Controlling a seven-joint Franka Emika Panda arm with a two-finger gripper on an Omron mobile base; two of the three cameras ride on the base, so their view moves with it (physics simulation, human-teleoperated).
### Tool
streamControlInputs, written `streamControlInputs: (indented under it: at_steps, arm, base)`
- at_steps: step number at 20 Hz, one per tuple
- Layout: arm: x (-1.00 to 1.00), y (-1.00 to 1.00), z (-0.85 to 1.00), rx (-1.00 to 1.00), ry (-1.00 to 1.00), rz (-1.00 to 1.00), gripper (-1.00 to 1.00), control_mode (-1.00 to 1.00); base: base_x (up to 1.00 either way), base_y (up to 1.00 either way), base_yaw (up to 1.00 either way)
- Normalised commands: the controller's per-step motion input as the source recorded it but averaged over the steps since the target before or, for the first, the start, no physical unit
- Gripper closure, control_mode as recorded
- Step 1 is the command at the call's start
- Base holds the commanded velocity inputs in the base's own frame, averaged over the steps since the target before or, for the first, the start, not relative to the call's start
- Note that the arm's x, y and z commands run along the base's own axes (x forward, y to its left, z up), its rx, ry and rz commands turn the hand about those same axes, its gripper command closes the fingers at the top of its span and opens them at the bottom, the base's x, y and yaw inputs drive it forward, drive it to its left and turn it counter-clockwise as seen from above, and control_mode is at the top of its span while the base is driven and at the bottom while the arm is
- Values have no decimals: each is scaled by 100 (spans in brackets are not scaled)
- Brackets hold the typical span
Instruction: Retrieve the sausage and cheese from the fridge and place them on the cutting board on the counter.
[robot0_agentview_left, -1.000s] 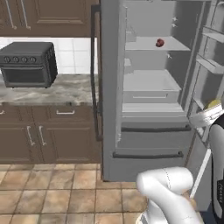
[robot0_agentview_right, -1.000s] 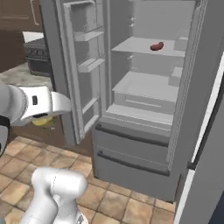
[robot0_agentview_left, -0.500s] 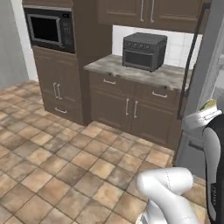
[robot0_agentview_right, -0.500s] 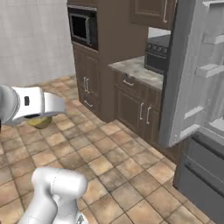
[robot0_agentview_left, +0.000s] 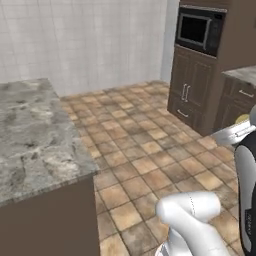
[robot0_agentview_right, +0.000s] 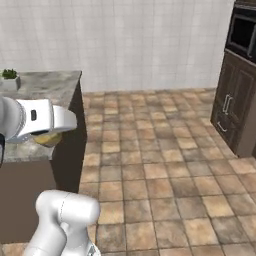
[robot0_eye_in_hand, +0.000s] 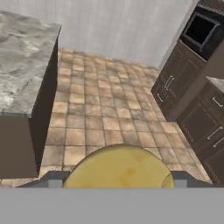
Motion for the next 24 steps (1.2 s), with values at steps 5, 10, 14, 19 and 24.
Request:
streamControlInputs:
  at_steps: [5,10,14,19,24]
  arm:
    - [0,0,0,0,0,0,100,100]
    - [0,0,0,0,0,0,100,100]
    - [0,0,0,0,0,0,100,100]
    - [0,0,0,0,0,0,100,100]
    - [0,0,0,0,0,0,100,100]
  base:
    - [-64,100,71]
    - [-63,100,71]
    - [-13,100,61]
    - [3,100,62]
    - [57,100,36]
